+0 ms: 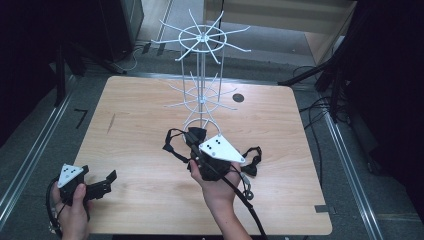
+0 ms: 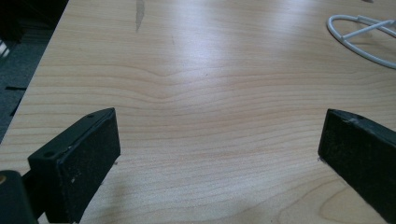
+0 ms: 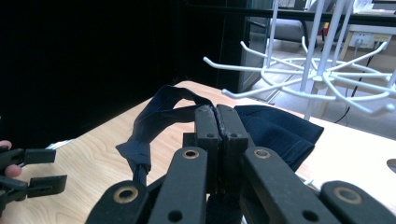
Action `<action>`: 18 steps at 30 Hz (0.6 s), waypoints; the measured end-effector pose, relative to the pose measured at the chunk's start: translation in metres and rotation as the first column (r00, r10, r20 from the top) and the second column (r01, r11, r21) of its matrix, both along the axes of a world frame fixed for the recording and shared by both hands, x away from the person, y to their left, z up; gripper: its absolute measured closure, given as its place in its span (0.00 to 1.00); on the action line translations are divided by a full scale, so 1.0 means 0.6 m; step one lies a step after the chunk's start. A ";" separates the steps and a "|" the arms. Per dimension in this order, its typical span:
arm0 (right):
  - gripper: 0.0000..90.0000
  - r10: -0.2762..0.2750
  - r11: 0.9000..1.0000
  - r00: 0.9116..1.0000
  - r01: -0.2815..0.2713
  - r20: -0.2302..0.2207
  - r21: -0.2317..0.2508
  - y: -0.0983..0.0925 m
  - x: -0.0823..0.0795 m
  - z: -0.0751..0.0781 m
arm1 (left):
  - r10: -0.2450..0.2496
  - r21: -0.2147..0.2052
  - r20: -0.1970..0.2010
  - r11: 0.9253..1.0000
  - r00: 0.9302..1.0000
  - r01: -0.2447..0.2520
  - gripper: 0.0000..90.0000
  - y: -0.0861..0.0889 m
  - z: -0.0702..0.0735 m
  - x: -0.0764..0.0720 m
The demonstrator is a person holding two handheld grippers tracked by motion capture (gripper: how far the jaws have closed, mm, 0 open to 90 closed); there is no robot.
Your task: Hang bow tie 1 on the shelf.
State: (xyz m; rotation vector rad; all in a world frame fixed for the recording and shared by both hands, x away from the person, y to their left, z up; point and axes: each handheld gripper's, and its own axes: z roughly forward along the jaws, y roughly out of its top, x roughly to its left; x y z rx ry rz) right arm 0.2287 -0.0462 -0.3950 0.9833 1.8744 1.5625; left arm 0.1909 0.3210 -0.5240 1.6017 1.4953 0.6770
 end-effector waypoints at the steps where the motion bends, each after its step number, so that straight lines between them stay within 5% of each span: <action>1: 1.00 -0.001 1.000 1.000 0.001 0.002 0.001 0.002 0.001 0.003 | 0.002 -0.002 -0.001 1.000 1.000 -0.002 0.00 0.000 0.000 0.000; 18: 1.00 -0.043 0.999 0.999 0.043 0.006 0.028 0.006 0.020 0.018 | 0.001 -0.003 -0.001 1.000 1.000 -0.001 0.00 0.000 0.000 0.000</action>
